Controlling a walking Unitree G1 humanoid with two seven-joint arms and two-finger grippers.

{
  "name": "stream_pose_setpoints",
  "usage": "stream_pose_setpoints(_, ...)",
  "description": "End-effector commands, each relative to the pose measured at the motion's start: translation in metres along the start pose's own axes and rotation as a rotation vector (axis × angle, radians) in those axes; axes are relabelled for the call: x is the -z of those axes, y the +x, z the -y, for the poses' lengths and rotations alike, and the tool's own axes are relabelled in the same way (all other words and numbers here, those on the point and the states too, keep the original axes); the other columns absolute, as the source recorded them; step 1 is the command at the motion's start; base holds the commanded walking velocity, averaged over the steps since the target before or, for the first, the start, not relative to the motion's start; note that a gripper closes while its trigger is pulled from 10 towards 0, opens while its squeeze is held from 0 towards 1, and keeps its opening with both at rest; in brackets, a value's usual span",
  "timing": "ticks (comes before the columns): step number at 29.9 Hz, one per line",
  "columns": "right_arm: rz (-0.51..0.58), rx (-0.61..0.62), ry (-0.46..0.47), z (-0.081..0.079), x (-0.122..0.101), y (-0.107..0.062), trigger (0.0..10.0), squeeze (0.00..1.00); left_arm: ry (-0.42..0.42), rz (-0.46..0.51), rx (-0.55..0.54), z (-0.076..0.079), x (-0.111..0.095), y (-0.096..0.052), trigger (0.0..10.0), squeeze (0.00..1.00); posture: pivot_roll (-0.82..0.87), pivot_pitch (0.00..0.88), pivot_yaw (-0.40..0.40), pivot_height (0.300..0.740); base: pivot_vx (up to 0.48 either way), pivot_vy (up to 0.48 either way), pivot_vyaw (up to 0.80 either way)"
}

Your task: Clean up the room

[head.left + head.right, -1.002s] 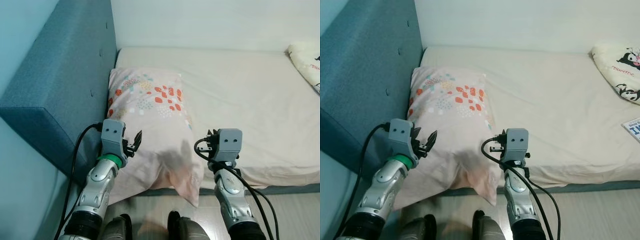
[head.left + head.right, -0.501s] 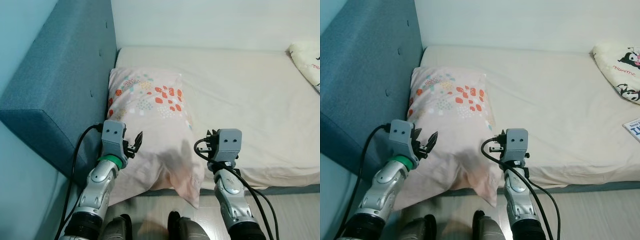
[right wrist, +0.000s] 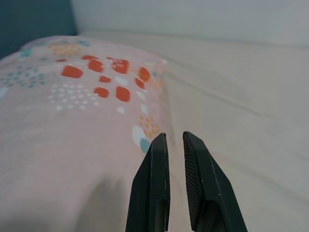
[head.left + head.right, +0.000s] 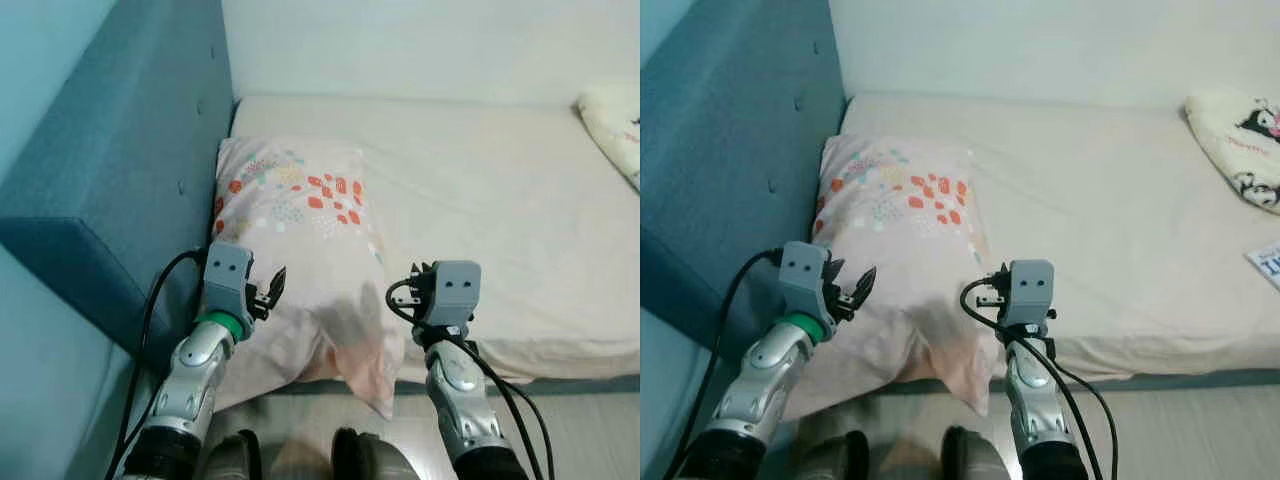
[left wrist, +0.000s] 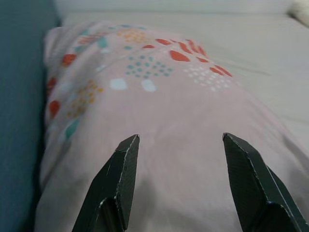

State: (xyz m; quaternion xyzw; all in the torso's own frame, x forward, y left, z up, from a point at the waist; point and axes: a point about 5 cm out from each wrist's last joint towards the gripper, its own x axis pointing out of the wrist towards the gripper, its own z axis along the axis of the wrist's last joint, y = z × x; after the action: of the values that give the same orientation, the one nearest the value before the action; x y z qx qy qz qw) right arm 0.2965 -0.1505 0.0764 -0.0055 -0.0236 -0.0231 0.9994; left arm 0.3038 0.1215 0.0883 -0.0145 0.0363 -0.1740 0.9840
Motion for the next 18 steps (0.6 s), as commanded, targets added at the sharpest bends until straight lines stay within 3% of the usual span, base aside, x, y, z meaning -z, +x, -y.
stream_pose_setpoints(1, -0.034, 0.017, 0.000, 0.0054, 0.0070, -0.0042, 10.0, 0.00, -0.003, -0.028, 0.013, 0.0050, 0.0066, -0.0026, 10.0, 0.00, 0.04, 0.090, 0.013, 0.740, 0.000, -0.480, 0.00)
stream_pose_setpoints(9, -0.043, 0.023, 0.009, 0.0050, 0.0090, -0.0077, 10.0, 0.00, -0.002, -0.045, 0.016, 0.0048, 0.0083, -0.0053, 10.0, 0.00, 0.04, 0.100, 0.020, 0.740, 0.000, -0.480, 0.00)
stream_pose_setpoints(13, -0.048, 0.027, 0.013, 0.0052, 0.0103, -0.0091, 10.0, 0.00, -0.026, -0.085, 0.037, 0.0064, 0.0114, -0.0057, 10.0, 0.00, 0.04, 0.103, 0.025, 0.740, 0.000, 0.000, 0.00)
stream_pose_setpoints(18, -0.053, 0.040, 0.021, 0.0077, 0.0116, -0.0111, 10.0, 0.00, 0.018, -0.110, 0.081, 0.0101, 0.0114, -0.0046, 10.0, 0.00, 0.04, 0.109, 0.037, 0.740, 0.000, 0.465, 0.00)
